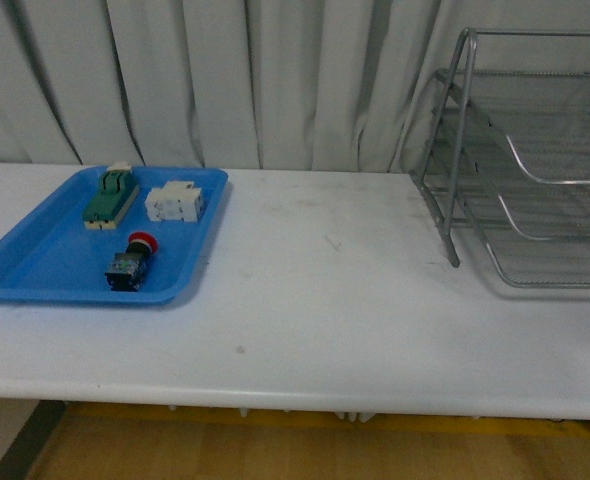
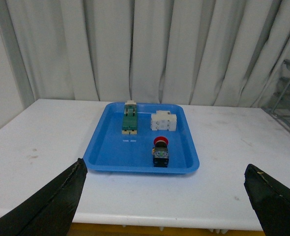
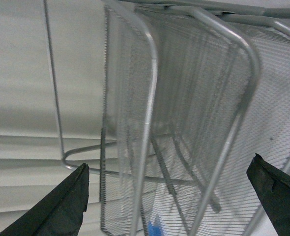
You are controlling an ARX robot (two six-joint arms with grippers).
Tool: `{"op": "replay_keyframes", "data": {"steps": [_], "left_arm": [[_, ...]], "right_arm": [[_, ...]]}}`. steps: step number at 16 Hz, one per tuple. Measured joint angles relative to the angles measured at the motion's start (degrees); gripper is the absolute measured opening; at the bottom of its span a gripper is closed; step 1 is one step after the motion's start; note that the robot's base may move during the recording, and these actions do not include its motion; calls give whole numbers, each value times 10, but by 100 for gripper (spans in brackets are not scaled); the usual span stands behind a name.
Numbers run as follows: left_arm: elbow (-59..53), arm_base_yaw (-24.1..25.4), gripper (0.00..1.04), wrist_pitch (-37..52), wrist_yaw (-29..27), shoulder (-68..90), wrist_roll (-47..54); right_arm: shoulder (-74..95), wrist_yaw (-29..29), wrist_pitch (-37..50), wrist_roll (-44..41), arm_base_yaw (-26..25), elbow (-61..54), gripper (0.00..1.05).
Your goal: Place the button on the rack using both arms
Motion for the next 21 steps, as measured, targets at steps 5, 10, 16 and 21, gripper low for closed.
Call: {"op": "replay_keyframes", "data": {"steps": [5, 10, 16, 21], "left_arm": [[0, 0, 98, 0, 0, 0, 0], [0, 0, 98, 0, 0, 0, 0], [0, 0, 98, 0, 0, 0, 0], [0, 0, 98, 0, 0, 0, 0]], "right_arm": [[38, 10, 10, -2, 16, -1, 98], [59, 26, -10, -17, 42, 22, 98], [80, 34, -43, -35, 61, 54, 98], [87, 36, -52, -42, 65, 68, 98]]}}
